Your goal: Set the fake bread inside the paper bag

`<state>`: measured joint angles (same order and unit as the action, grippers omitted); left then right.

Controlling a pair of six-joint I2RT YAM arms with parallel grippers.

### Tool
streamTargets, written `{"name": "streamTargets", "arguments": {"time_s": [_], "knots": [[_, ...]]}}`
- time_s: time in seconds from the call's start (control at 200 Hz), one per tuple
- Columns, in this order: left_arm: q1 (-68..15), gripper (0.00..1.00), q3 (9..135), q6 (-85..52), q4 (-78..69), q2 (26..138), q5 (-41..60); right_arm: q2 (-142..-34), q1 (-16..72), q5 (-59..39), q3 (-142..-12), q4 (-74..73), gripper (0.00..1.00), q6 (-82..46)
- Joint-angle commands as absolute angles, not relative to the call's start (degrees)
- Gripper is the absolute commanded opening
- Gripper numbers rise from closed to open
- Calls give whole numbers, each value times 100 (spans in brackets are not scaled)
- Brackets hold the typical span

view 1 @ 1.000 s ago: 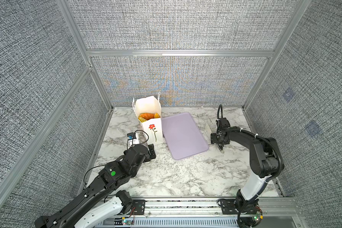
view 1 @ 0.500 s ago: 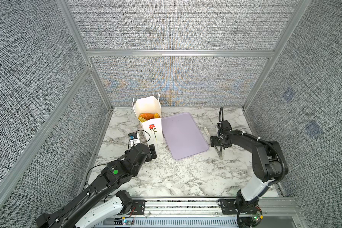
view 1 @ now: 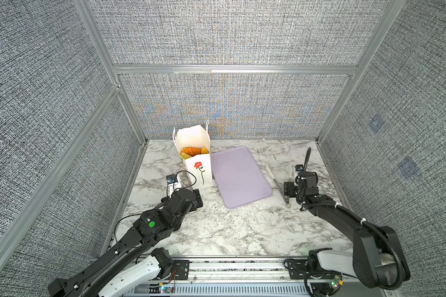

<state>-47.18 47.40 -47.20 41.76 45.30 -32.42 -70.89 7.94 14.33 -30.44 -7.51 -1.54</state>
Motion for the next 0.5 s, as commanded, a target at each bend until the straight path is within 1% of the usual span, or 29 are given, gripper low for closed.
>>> {"name": "streamTargets", "arguments": {"time_s": [0.0,0.065,0.155,0.26,0.44,0.495], "knots": [[-4668,100,4707,-4725,4298,4626,-3518,-6826,661,1736,-2307,-2861,93,63],[-4634,100,4662,-4711,4281,4665,-3586,-6822,550,1714,-1846,-3738,96,34],[-4597,100,4600,-4732,4238,4659,-3700,-7035,389,1611,-1549,-4402,98,-162],[-4562,100,4543,-4781,4178,4591,-3824,-7495,286,1448,-1510,-5020,98,-279],[-4519,100,4474,-4739,4134,4534,-4026,-8162,162,1259,-1723,-5424,99,-30],[-4500,99,4444,-4679,4071,4552,-4123,-8585,134,1230,-1627,-5931,99,-54]]}}
